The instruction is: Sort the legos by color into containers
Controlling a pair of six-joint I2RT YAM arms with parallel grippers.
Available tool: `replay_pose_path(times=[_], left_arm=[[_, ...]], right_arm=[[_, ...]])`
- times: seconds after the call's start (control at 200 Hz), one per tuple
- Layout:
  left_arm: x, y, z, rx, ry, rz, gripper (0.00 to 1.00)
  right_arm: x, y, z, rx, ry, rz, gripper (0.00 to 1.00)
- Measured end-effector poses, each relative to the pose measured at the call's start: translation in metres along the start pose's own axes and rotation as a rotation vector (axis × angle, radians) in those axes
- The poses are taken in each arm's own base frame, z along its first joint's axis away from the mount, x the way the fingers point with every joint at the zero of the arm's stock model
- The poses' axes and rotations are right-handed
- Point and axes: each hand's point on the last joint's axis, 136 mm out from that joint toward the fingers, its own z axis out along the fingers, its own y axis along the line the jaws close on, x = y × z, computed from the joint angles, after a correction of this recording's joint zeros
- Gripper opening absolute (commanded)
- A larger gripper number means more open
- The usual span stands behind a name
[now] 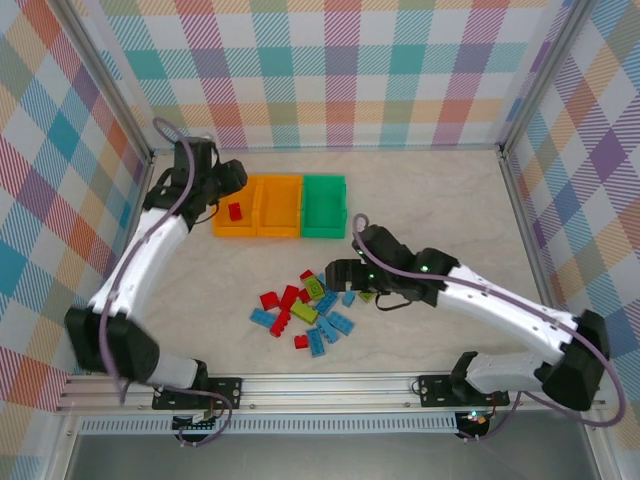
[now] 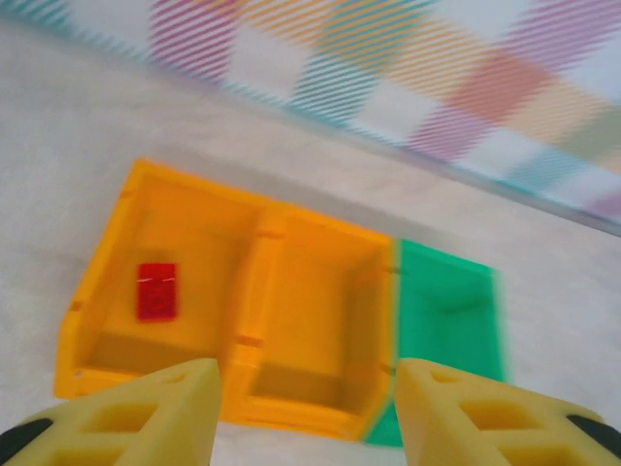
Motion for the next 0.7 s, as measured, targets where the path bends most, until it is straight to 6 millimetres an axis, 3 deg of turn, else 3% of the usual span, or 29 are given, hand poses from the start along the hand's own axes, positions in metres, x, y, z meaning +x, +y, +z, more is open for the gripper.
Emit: replay_pose_path(times=[0.12,0.19,0.285,0.415,0.52,0.61,0.7], left_arm=[[0.003,-0.042,-0.079,0.186,-0.099,0.177,0.58],[0.017,-0.045,-0.111,0.253,-0.123,0.274,0.62],[0.055,-0.041,-0.138,0.339,-0.096,0.439,0.69],[0.108,-0.031,-0.158,0.433,-0.03,0.627,0.79],[0.143,-0.023,-0.159,0.479,0.044,0.715,0.8],[0.163,-0.017,-0.155,0.5,0.1,0.75,0.81],[0.17,-0.015,-0.152,0.507,0.12,0.77,0.82]], right_arm=[[0.005,0.008,0.032,0.027,0.094,-0.04,0.86],[0.012,0.012,0.05,0.028,0.152,-0.056,0.8],[0.021,0.015,0.075,0.029,0.217,-0.084,0.71],[0.024,0.021,0.106,0.036,0.269,-0.118,0.65],[0.022,0.026,0.125,0.037,0.282,-0.136,0.62],[0.02,0.029,0.136,0.036,0.286,-0.146,0.57],[0.021,0.028,0.14,0.041,0.292,-0.15,0.53]])
